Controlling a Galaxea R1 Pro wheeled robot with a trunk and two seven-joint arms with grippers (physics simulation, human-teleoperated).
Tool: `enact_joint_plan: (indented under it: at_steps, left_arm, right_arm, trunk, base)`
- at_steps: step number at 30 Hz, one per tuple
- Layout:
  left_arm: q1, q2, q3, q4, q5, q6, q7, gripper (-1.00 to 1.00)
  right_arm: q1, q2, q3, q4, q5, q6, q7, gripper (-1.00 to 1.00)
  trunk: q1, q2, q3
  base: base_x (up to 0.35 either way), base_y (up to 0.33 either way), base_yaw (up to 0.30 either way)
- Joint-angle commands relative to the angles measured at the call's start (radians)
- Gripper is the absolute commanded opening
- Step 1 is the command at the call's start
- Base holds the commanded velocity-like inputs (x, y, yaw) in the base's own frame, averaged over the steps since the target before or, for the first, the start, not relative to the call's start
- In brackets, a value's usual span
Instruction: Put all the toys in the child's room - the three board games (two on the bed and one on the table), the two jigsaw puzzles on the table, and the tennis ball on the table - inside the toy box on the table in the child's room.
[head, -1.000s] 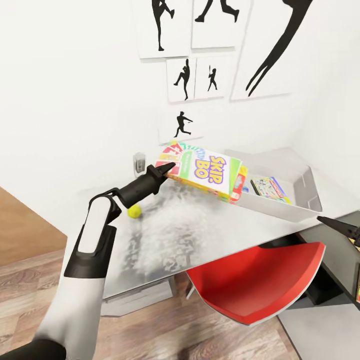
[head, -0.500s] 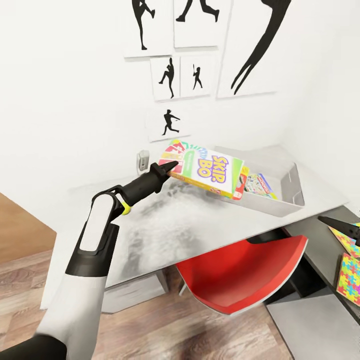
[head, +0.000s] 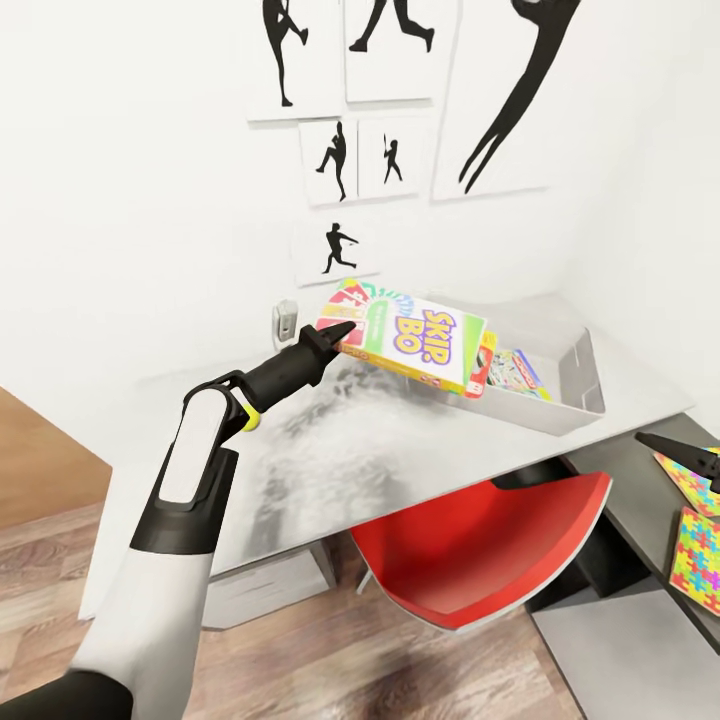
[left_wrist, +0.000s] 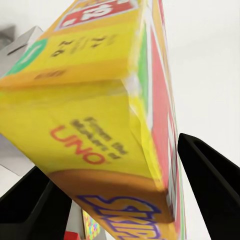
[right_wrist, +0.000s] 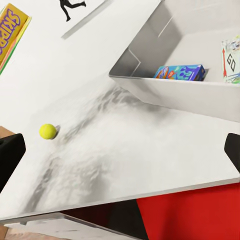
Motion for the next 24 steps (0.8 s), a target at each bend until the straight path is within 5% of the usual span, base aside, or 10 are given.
enact_joint_plan:
  at_steps: [1, 10, 24]
  left_arm:
    - [0.000, 0.000, 0.000, -0.002, 0.011, 0.003, 0.009, -1.00]
    - [0.028, 0.000, -0.002, -0.015, 0.012, 0.009, 0.000, -1.00]
    - [0.244, 0.016, -0.008, -0.115, 0.011, 0.000, -0.075, -1.00]
  right_arm:
    - [-0.001, 0.000, -0.001, 0.000, 0.001, 0.004, 0.004, 1.00]
    - [0.000, 0.005, 0.005, 0.000, 0.001, 0.019, 0.003, 1.00]
    - [-0.003, 0.009, 0.008, 0.000, 0.001, 0.031, -0.003, 1.00]
  trunk:
    - [0.001, -0.002, 0.000]
    - [0.001, -0.002, 0.014]
    - [0.001, -0.002, 0.035]
  base:
    - [-0.001, -0.002, 0.000]
    - [0.000, -0.001, 0.000]
    - [0.000, 0.000, 0.000]
